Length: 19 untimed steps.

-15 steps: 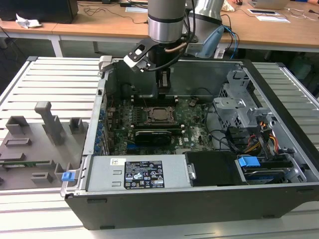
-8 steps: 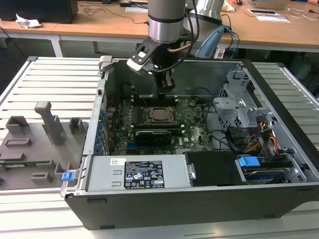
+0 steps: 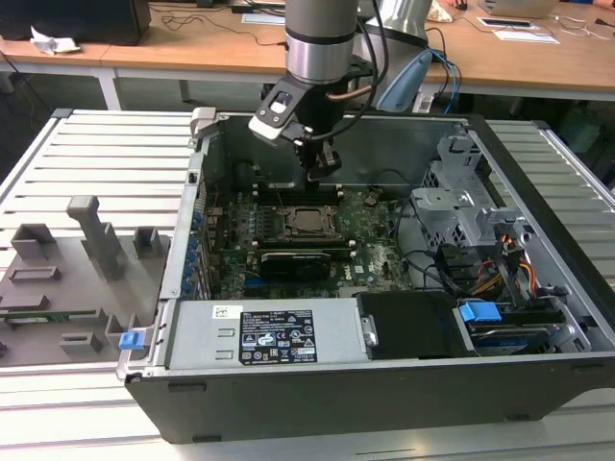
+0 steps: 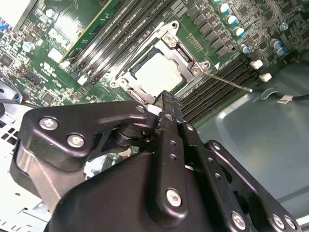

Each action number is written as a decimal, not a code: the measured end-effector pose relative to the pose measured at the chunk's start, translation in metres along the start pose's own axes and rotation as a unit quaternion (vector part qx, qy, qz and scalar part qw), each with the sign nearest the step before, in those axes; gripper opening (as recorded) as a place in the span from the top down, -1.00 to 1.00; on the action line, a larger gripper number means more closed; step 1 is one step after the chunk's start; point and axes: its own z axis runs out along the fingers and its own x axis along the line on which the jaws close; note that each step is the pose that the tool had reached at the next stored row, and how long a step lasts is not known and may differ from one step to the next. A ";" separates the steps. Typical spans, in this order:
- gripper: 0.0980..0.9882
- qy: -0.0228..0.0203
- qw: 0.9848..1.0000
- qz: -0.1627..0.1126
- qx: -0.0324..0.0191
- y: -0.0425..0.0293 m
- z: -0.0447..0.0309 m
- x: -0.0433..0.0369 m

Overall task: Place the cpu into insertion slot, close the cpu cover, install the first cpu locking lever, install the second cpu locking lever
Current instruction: 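Install the first cpu locking lever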

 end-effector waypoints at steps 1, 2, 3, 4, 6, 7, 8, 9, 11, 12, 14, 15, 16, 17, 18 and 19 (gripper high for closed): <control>0.98 0.000 1.000 -0.001 0.000 0.0000 0.0000 0.0000; 0.98 0.000 1.000 -0.003 0.000 0.0000 0.0000 0.0000; 0.98 0.000 1.000 -0.004 0.000 0.0000 0.0000 0.0000; 0.98 0.000 1.000 -0.005 0.000 0.0000 0.0000 0.0000; 0.98 0.000 1.000 -0.008 0.000 0.0000 0.0000 0.0000; 0.98 0.000 1.000 -0.010 0.000 0.0000 0.0000 0.0000; 0.98 0.000 1.000 -0.012 0.000 0.0000 0.0000 0.0000; 0.98 0.000 1.000 -0.014 0.000 0.0000 0.0000 0.0000; 0.98 0.001 1.000 -0.019 0.000 0.0000 0.0000 0.0000; 0.98 0.001 1.000 -0.022 0.000 0.0000 0.0000 0.0000; 0.98 0.001 1.000 -0.026 0.000 0.0000 0.0000 0.0000; 0.98 0.001 1.000 -0.029 0.000 0.0000 0.0000 0.0000; 0.98 0.001 1.000 -0.031 0.000 0.0000 0.0000 0.0000; 0.98 0.001 0.999 -0.034 0.000 0.0000 0.0000 0.0000; 0.98 0.001 0.999 -0.036 0.000 0.0000 0.0000 0.0000; 0.98 0.001 0.999 -0.038 0.000 0.0000 0.0000 0.0000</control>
